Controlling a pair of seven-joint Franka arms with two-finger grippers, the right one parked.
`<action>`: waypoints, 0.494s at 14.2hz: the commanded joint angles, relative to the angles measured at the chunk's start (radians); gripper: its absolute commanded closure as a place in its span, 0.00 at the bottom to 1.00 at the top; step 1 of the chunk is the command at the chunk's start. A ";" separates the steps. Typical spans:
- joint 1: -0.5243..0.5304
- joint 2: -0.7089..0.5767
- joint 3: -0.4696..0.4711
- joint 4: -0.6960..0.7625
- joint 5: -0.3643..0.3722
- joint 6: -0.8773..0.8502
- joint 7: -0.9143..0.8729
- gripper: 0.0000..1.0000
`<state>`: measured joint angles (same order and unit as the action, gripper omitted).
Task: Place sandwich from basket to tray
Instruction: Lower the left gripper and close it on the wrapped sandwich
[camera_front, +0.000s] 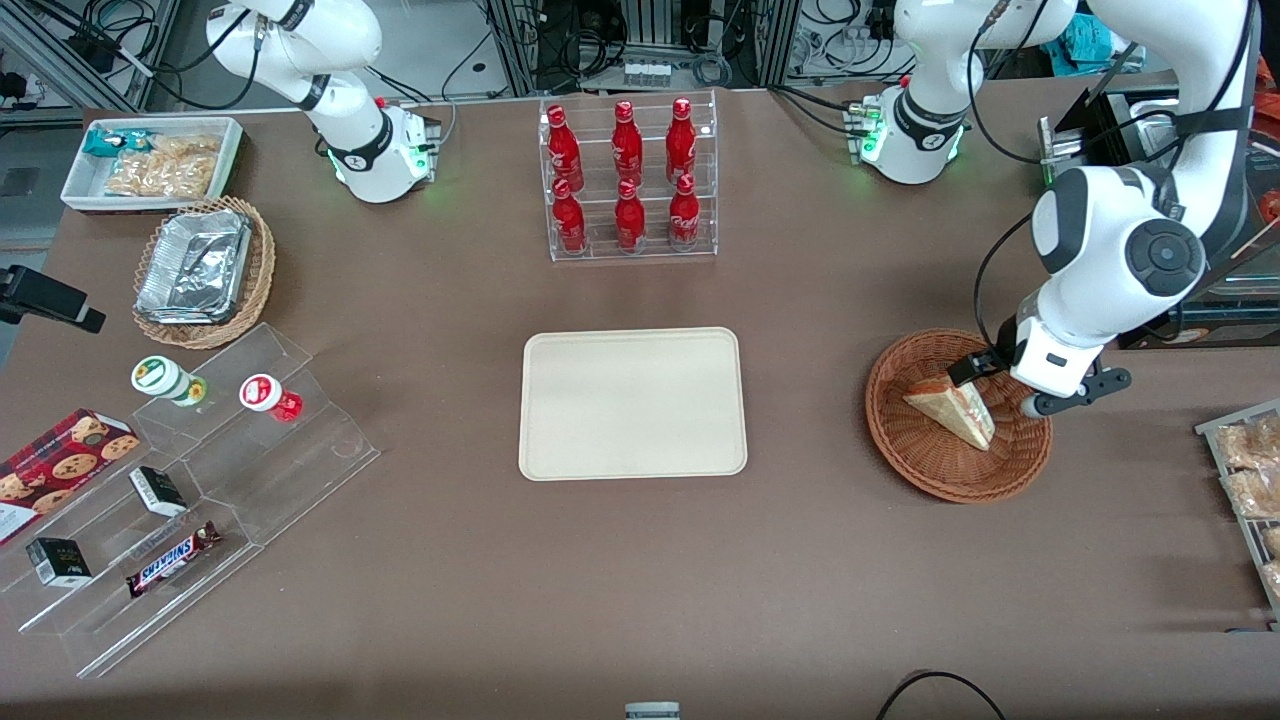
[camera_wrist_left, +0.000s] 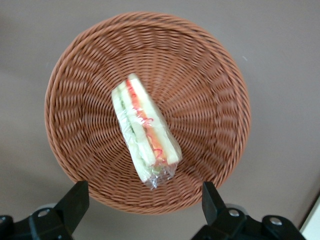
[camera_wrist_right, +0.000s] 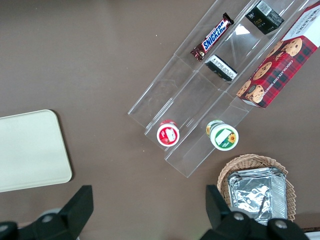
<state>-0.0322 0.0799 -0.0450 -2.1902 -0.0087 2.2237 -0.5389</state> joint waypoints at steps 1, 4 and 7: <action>0.000 0.017 -0.003 -0.025 0.007 0.054 -0.282 0.00; -0.001 0.075 -0.003 -0.023 0.007 0.135 -0.514 0.00; 0.003 0.136 -0.001 -0.023 0.003 0.172 -0.546 0.00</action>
<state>-0.0325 0.1752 -0.0459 -2.2181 -0.0089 2.3679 -1.0424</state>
